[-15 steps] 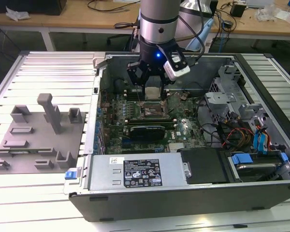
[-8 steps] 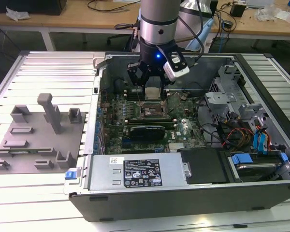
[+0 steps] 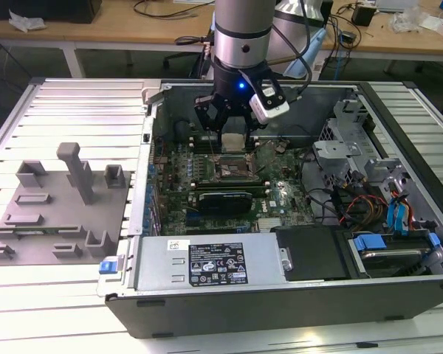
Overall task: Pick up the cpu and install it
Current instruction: 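Place the cpu into insertion slot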
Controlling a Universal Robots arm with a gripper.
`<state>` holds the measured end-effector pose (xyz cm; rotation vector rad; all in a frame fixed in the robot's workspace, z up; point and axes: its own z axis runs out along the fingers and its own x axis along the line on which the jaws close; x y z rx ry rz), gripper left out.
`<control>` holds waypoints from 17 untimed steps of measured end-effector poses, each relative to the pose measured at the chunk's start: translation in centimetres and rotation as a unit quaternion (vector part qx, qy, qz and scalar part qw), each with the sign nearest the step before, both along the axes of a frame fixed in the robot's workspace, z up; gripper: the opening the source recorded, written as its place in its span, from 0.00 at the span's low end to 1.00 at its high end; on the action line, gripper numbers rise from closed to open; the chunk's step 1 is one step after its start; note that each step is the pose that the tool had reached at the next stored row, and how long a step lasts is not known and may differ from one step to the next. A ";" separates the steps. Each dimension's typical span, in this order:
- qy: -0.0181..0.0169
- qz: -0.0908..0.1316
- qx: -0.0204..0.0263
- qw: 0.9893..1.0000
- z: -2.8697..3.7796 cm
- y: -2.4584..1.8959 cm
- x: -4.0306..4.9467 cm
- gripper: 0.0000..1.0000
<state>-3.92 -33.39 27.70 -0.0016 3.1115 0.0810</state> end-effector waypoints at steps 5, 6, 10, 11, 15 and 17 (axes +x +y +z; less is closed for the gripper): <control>0.000 -0.006 0.000 1.000 -0.01 0.01 0.00 0.54; 0.000 -0.041 0.000 0.999 -0.02 0.01 0.00 0.54; 0.000 -0.089 0.000 0.996 -0.04 0.01 0.00 0.54; 0.000 -0.099 0.000 0.995 -0.04 0.01 0.00 0.54; 0.000 -0.137 0.000 0.991 -0.06 0.01 0.00 0.54; 0.000 -0.158 0.000 0.987 -0.07 0.01 0.00 0.54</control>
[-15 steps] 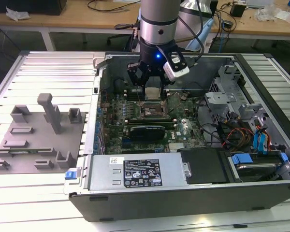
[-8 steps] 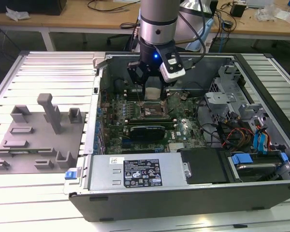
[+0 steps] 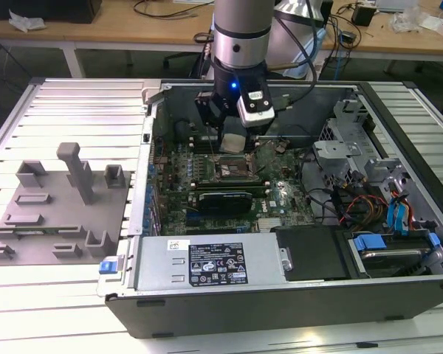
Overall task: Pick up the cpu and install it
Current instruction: 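Place the cpu into insertion slot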
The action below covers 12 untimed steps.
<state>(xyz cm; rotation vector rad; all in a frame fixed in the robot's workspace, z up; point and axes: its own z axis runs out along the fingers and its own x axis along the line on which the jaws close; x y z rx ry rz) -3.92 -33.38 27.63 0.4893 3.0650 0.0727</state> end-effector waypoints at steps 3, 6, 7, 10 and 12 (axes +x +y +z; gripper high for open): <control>0.000 -0.036 0.000 0.999 -0.02 0.00 0.00 0.54; 0.000 -0.063 0.000 0.998 -0.03 0.00 0.00 0.54; 0.000 -0.077 0.000 0.997 -0.04 0.00 0.00 0.54; 0.000 -0.123 0.000 0.992 -0.07 0.00 0.00 0.54; 0.000 -0.159 0.000 0.987 -0.09 0.00 0.00 0.54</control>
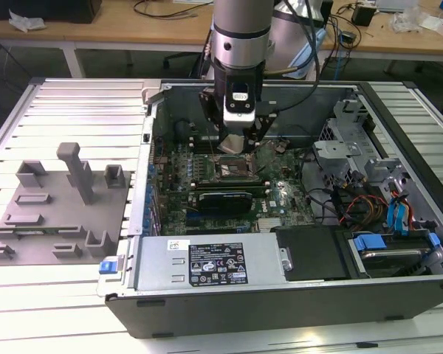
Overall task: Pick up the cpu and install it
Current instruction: 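Place the cpu into insertion slot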
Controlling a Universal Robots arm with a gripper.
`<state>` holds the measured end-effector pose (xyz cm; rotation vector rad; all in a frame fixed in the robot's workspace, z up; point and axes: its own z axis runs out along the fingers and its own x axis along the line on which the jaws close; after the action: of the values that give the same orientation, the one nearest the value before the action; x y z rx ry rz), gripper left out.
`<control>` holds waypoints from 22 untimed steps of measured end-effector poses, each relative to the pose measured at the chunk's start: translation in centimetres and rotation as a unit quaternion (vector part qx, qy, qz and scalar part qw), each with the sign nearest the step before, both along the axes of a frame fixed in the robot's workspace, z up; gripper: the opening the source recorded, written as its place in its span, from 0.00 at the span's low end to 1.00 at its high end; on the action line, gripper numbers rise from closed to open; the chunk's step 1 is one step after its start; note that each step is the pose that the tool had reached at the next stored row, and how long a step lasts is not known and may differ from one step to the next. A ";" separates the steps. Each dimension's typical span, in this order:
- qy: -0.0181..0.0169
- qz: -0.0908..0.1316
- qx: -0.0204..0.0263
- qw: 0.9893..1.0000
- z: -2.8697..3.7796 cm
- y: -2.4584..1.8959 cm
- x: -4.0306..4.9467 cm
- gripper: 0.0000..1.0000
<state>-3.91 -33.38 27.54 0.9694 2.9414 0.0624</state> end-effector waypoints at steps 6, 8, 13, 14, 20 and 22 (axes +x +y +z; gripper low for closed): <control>0.000 -0.056 0.000 0.998 -0.03 0.00 0.00 0.54; 0.000 -0.068 0.000 0.998 -0.03 0.00 0.00 0.54; 0.000 -0.127 0.000 0.992 -0.07 0.00 0.00 0.54; 0.000 -0.134 0.000 0.991 -0.07 0.00 0.00 0.54; 0.000 -0.213 0.000 0.977 -0.16 0.00 0.00 0.54; 0.000 -0.238 0.000 0.971 -0.19 0.00 0.00 0.54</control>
<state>-3.91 -33.38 27.35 1.6370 2.6196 0.0444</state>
